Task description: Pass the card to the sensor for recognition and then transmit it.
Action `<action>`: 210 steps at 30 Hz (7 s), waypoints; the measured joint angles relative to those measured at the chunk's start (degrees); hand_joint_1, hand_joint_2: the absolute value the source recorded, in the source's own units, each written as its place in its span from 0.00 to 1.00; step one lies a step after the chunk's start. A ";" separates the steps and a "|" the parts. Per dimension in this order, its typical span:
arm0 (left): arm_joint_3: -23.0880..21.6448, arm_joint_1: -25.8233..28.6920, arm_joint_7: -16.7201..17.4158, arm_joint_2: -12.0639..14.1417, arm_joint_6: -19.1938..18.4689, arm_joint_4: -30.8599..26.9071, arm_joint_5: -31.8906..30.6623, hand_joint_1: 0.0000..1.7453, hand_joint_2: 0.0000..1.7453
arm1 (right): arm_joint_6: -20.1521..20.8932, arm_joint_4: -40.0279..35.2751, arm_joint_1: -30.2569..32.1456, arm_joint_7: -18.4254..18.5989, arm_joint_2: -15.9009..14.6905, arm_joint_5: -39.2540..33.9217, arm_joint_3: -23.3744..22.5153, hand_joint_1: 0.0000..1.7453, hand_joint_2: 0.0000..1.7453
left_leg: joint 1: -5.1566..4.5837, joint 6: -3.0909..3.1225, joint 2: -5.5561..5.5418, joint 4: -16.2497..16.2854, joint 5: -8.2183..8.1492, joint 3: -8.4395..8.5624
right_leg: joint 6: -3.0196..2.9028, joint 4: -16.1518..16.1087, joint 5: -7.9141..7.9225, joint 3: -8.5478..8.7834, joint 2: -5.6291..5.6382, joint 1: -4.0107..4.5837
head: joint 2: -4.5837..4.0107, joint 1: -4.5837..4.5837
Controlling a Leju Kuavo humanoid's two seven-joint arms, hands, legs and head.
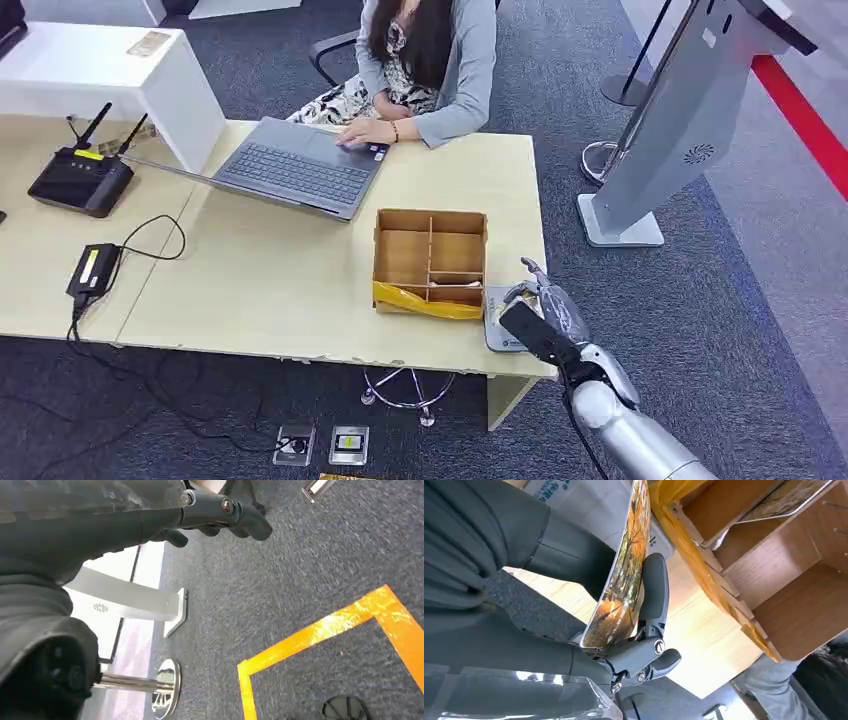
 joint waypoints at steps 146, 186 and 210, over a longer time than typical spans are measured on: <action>12.87 -6.82 -0.18 -3.93 -0.02 -0.02 -1.77 0.00 0.00 | -3.41 26.07 -9.42 -8.15 5.75 -6.40 0.07 1.00 1.00 | -0.01 0.04 0.03 0.03 0.04 0.12 | 0.02 0.00 0.03 0.06 0.09 -0.01 | 0.00 -0.02; 19.96 -0.92 -18.40 -1.73 0.02 0.00 -2.89 0.00 0.00 | -2.69 24.42 -27.54 -0.11 8.61 4.83 3.32 1.00 1.00 | -0.01 0.02 0.02 0.03 0.06 -0.01 | 0.00 0.01 0.08 -0.03 0.05 0.00 | 0.00 0.00; 20.00 6.12 -18.40 -0.63 0.02 0.02 -0.28 0.00 0.00 | -5.73 15.82 -20.23 8.20 5.88 12.16 3.37 0.00 0.00 | -0.01 0.02 0.04 0.03 0.06 0.02 | 0.00 -0.01 0.08 -0.06 0.08 0.00 | 0.02 -0.02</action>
